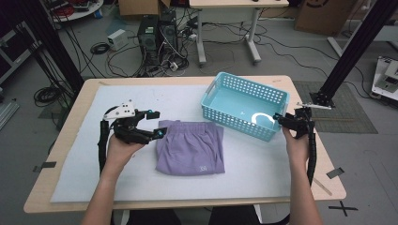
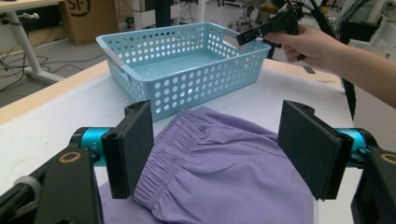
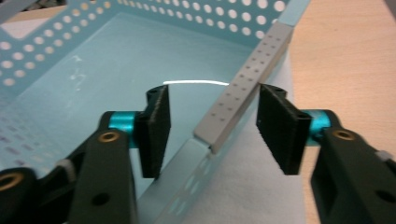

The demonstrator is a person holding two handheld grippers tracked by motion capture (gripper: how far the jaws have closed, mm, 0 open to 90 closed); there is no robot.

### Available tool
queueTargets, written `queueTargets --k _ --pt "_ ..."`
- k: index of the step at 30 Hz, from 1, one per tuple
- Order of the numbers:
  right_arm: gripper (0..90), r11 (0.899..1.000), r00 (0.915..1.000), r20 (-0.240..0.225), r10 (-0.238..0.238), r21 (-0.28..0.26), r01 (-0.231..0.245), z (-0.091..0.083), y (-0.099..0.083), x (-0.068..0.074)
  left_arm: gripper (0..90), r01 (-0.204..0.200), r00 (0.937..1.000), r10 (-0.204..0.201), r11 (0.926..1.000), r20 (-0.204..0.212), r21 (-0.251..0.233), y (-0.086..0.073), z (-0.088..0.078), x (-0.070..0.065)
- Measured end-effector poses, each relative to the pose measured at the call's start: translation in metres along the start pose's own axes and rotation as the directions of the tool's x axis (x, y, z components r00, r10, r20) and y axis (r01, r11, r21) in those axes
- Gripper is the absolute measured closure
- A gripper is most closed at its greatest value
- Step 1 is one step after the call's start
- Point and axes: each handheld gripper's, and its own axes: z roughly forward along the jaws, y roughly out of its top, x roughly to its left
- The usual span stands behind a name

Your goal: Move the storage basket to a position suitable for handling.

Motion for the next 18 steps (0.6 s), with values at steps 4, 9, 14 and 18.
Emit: queueTargets --k 4,9,14,18 --pt "54.7 0.999 0.9994 0.02 0.029 -0.023 -0.029 0.003 0.001 0.001 27.0 0.019 0.9998 -0.019 0.9998 -0.001 0.001 -0.007 -0.003 0.003" --pt "60.1 0.999 0.9984 0.052 0.024 -0.044 -0.022 0.01 0.006 0.009 27.0 0.014 0.9999 -0.014 0.9999 -0.005 -0.003 -0.012 -0.007 0.003" --pt "65.6 0.997 0.9967 0.071 0.039 -0.068 -0.034 0.022 0.013 0.018 27.0 0.018 0.9997 -0.018 0.9998 -0.015 -0.012 -0.013 -0.012 0.004" --pt "68.9 0.995 0.9956 0.071 0.061 -0.087 -0.054 0.033 0.018 0.026 27.0 0.022 0.9996 -0.022 0.9997 -0.016 -0.01 -0.017 -0.015 0.006"
